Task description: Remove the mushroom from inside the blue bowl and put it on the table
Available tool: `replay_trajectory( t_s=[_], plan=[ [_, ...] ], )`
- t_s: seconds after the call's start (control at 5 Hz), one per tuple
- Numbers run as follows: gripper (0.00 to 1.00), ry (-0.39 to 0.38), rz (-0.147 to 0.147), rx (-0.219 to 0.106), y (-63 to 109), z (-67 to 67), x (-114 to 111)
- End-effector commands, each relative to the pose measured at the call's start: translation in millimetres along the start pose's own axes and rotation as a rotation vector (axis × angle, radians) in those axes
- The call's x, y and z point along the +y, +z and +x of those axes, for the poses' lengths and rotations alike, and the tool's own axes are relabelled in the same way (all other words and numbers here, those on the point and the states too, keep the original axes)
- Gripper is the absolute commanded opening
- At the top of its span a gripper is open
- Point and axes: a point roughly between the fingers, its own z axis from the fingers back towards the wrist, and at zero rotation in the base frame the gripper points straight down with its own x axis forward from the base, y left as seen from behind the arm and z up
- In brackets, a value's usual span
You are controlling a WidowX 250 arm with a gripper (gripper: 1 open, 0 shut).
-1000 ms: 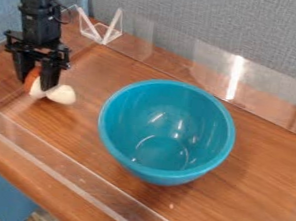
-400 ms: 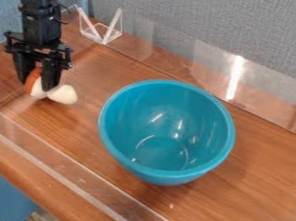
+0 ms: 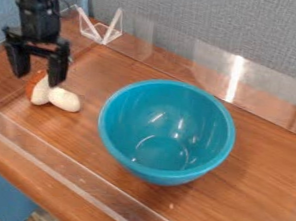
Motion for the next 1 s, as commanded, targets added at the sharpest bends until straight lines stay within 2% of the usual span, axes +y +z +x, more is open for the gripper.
replay_trajectory(
  t_s=[0.0, 0.2, 0.8],
  plan=[
    [1.00, 0.008, 0.013, -0.082, 28.2, -5.5, 1.0],
    [1.00, 0.007, 0.008, -0.104, 36.7, -9.4, -2.5],
    [1.00, 0.000, 0.002, -0.130, 44.3, -14.2, -14.5]
  ],
)
